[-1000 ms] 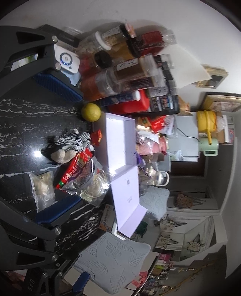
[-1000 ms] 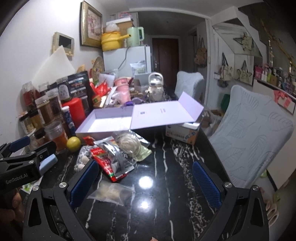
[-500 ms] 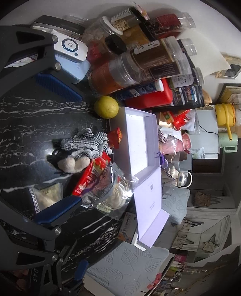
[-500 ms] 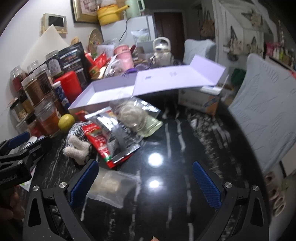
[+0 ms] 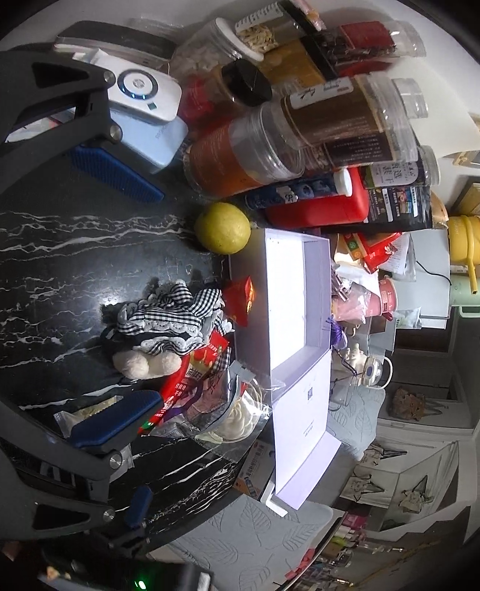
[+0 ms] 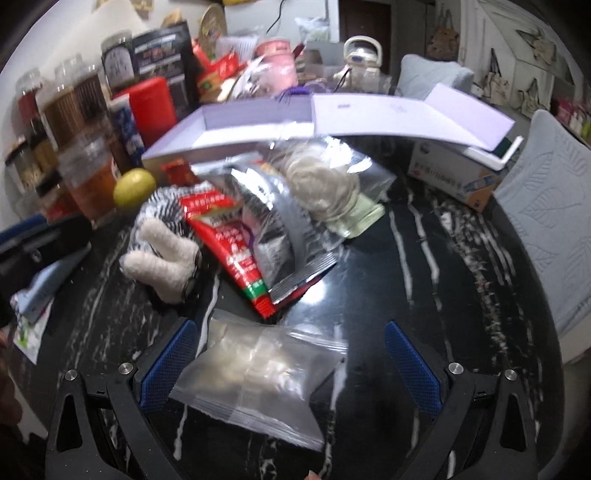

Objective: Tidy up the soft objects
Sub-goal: 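Grasp the clear zip bag with the right gripper while the left gripper grasps the gingham plush doll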

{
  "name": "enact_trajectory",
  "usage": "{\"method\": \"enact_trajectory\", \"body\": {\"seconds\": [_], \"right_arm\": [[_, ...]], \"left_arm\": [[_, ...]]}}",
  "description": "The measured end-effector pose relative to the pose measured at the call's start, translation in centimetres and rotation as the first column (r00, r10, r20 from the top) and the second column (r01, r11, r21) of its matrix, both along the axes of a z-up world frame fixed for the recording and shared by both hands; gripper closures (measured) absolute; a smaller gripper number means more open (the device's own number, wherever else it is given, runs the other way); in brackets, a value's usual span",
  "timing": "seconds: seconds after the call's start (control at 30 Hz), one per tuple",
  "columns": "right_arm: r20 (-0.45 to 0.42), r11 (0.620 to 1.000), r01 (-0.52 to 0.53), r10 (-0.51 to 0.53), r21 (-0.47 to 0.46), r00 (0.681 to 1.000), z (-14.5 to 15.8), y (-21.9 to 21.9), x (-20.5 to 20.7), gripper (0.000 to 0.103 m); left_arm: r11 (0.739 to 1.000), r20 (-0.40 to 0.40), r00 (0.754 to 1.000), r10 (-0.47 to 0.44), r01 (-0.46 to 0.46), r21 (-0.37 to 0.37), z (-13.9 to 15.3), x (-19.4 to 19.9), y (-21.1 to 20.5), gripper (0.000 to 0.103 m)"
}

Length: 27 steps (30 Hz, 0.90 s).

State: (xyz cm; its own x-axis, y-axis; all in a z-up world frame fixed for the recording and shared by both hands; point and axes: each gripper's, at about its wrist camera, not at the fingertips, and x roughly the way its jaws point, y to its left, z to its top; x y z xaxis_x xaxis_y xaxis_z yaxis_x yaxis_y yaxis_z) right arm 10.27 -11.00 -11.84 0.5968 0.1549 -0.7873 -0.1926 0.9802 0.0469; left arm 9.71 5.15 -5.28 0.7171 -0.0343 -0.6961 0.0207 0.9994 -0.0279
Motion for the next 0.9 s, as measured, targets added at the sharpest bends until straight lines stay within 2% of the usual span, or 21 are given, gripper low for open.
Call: {"method": "enact_trajectory", "body": {"seconds": [0.07, 0.23, 0.27, 0.37, 0.4, 0.47, 0.5, 0.67, 0.9], "right_arm": [[-0.02, 1.0, 0.008, -0.008, -0.004, 1.0, -0.8, 0.2, 0.3, 0.0], [-0.065, 0.998, 0.026, -0.022, 0.057, 0.998, -1.9, -0.6, 0.5, 0.0], [-0.071, 0.998, 0.024, -0.019, 0.066, 0.997, -2.1, -0.7, 0.4, 0.001], [-0.045, 0.999, 0.019, -0.017, 0.049, 0.999, -1.8, -0.8, -0.2, 0.016], [-0.044, 0.999, 0.014, -0.012, 0.045, 0.999, -1.8, -0.8, -0.2, 0.017], [-0.036, 0.999, -0.013, 0.014, 0.05, 0.999, -1.7, -0.9, -0.3, 0.028], [-0.033, 0.998, -0.028, 0.03, 0.057, 0.999, -1.6, -0.9, -0.4, 0.029], [-0.014, 0.995, -0.071, 0.072, 0.071, 0.997, -1.4, -1.3, -0.7, 0.033], [-0.029, 0.991, -0.073, 0.076, 0.112, 0.997, -1.4, -2.0, -0.4, 0.033]], "left_arm": [[1.0, -0.013, 1.0, -0.014, 0.014, -0.015, -0.5, 0.6, 0.0, 0.0], [0.992, -0.048, 0.998, -0.046, 0.04, -0.12, -1.5, 1.8, 0.6, 0.0], [0.992, -0.055, 0.997, -0.048, 0.042, -0.117, -1.7, 2.2, 0.5, 0.0], [0.991, -0.073, 0.996, -0.058, 0.048, -0.121, -2.2, 3.0, 0.1, 0.0], [0.991, -0.08, 0.995, -0.063, 0.052, -0.125, -2.3, 3.3, -0.1, 0.0], [0.991, -0.097, 0.993, -0.069, 0.058, -0.117, -2.8, 3.8, -0.5, 0.0], [0.992, -0.105, 0.992, -0.07, 0.058, -0.114, -3.0, 4.0, -0.7, 0.0], [0.994, -0.141, 0.988, -0.07, 0.056, -0.095, -4.1, 5.1, -1.1, 0.0], [0.996, -0.182, 0.981, -0.069, 0.057, -0.071, -5.9, 6.7, -1.6, 0.0]]}}
